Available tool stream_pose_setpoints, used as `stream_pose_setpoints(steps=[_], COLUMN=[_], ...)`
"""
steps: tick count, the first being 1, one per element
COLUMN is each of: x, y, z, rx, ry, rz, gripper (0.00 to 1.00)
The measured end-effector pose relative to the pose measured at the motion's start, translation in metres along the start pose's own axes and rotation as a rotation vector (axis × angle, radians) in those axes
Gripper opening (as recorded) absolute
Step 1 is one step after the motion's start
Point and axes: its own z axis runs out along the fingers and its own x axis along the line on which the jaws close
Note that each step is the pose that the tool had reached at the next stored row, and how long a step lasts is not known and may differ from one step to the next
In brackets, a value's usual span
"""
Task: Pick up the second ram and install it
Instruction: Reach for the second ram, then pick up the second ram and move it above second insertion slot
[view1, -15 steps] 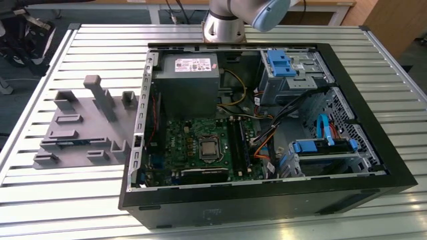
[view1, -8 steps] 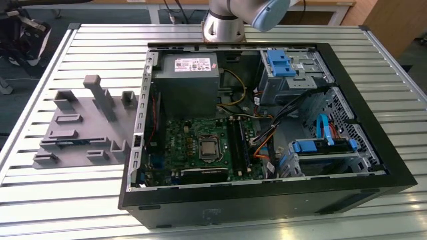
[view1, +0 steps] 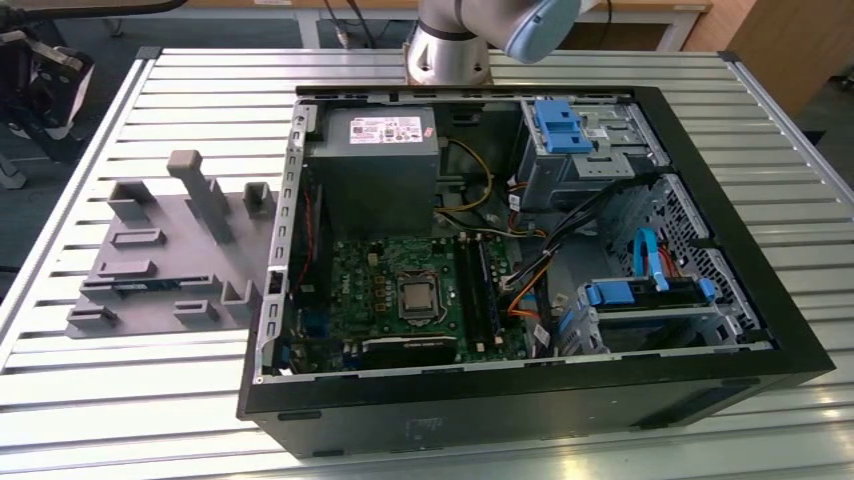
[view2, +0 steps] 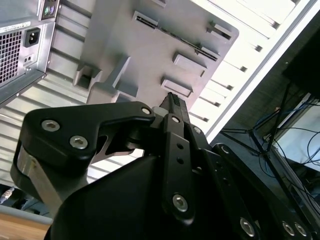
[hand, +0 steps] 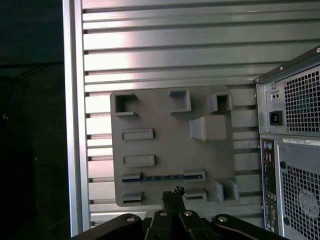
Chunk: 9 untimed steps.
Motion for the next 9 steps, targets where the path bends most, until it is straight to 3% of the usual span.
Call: stream_pose_setpoints(steps=[9], x=[0.0005], y=[-0.0008], z=[0.0000], rx=[0.0001], ry=[0.0000], rz=[0.000], gripper=[0.11])
